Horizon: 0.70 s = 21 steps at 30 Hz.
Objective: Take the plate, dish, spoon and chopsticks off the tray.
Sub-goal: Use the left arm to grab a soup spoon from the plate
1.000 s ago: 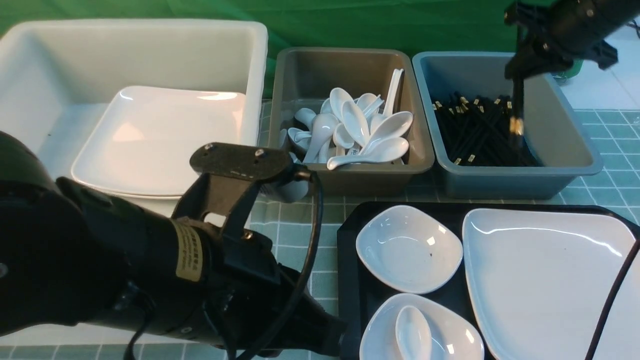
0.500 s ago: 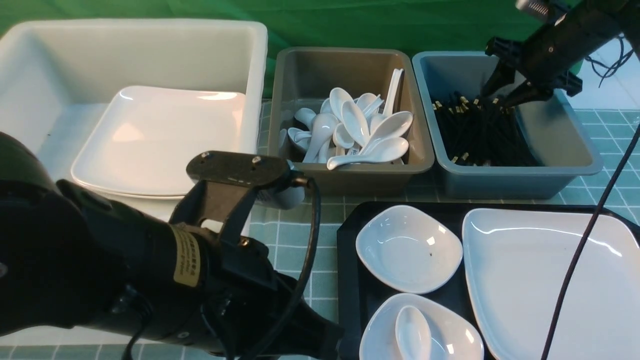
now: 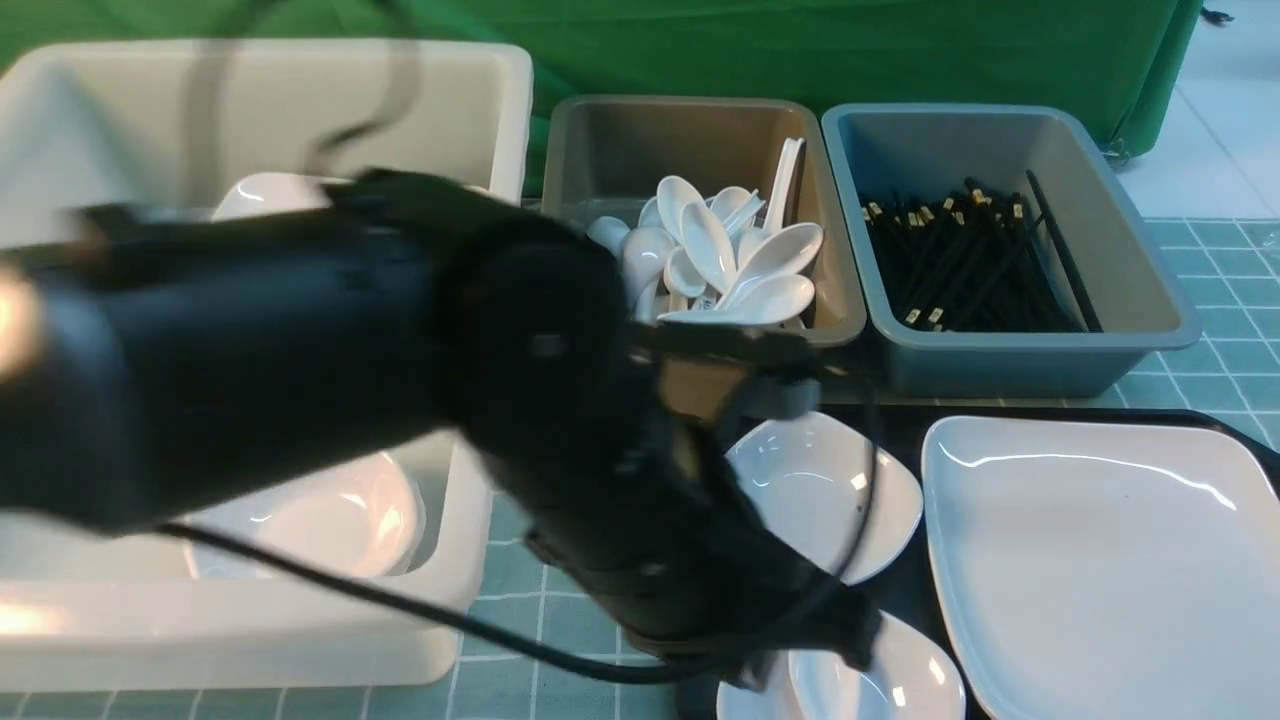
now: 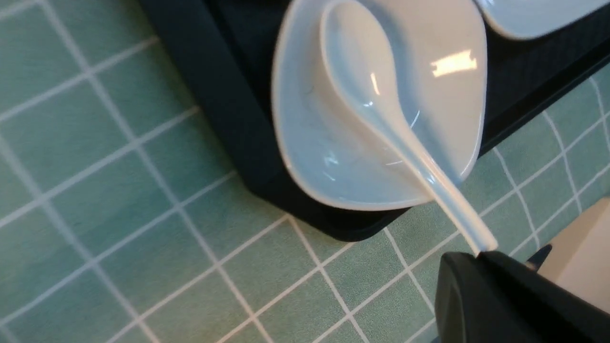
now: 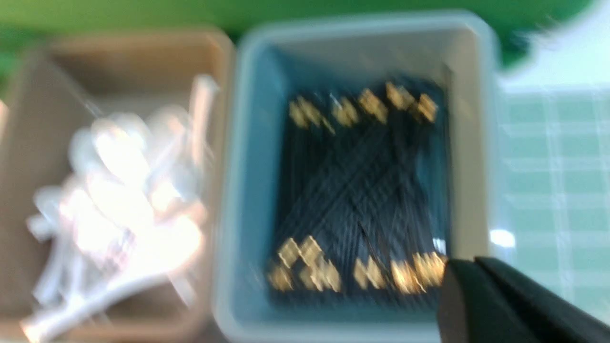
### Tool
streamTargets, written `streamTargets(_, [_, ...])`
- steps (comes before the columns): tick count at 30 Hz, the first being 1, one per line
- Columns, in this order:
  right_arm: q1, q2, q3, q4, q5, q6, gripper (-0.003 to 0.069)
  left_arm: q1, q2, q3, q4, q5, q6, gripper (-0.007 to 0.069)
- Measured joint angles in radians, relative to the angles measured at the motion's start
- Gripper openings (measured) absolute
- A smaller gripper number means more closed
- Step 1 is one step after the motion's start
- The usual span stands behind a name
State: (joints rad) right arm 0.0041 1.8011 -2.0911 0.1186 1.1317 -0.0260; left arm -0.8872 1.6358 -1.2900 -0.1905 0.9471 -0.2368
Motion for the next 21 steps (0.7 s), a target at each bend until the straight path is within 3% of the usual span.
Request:
streamTargets(6, [-0.001,-0.270,0.424,-0.039,-0.003,-0.055,0.0023,-0.082,0.168,-0.093,0.030,0.024,-0.030,0.0034])
streamTargets(10, [-0.001,-0.445,0.718,-0.041,-0.044,-0.068,0.0023,-0.105,0.255,-0.131,0.037,0.019,-0.108,0.0144])
streamTargets(17, [-0.001,-0.572,0.856,-0.042,-0.105,-0.069,0.0023,-0.108,0.320,-0.135,0.038,-0.037,-0.146,0.0416])
streamTargets(21, [-0.001,-0.598,0.859,-0.042,-0.113,-0.069,0.0023,-0.108,0.345,-0.136,0.028,-0.073,-0.156,0.0469])
